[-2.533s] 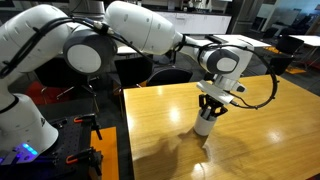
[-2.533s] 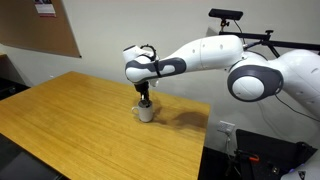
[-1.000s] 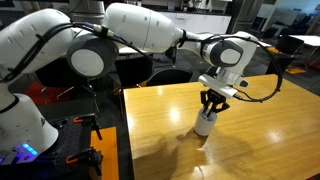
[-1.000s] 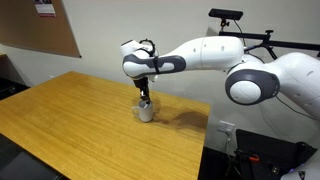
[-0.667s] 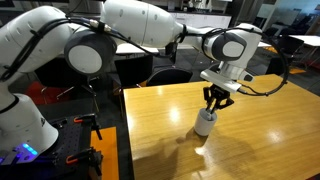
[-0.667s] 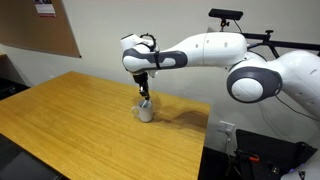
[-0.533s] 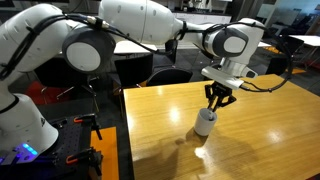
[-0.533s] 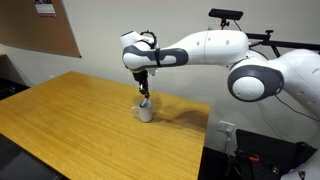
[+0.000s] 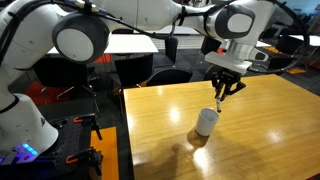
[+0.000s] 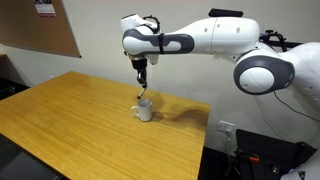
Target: Remove the marker from the mug cup and place it on the table
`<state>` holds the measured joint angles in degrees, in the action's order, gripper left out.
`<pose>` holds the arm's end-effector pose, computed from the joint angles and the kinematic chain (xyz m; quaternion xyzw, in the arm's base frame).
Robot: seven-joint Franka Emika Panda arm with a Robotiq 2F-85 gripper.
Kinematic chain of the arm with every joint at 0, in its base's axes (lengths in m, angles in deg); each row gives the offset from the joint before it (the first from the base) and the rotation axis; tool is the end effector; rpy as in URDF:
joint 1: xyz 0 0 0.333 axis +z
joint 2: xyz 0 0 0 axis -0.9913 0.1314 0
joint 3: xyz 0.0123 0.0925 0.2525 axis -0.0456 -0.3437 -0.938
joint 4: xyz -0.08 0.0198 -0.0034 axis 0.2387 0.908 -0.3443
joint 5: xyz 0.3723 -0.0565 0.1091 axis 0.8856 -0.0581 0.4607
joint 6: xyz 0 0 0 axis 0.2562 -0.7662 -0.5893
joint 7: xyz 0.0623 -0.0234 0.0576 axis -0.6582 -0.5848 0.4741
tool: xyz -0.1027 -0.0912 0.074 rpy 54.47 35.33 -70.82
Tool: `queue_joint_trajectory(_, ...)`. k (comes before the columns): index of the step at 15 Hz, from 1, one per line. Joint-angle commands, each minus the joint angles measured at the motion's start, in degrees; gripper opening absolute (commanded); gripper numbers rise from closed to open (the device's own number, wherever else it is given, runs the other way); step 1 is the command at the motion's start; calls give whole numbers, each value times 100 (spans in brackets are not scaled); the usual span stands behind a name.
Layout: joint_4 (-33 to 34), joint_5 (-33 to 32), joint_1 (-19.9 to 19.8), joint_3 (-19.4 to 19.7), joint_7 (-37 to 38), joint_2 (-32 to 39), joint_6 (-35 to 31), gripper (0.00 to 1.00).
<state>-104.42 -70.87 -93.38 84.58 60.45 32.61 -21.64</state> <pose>0.7167 -0.1665 0.3262 0.9865 0.1494 -0.0379 0.0556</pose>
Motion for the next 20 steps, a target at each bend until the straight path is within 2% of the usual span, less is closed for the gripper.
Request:
queue_joint_trajectory(1,-473,-27,1,72,359,-469,-293,5)
queue_joint_trajectory(7,-836,-60,-61,227,1253,-676,-853,5)
queue_joint_trajectory(11,-1399,-87,-46,476,1967,-826,-1419,5)
queue_joint_trajectory(20,-3390,-185,124,1008,3108,-1535,-2823,5)
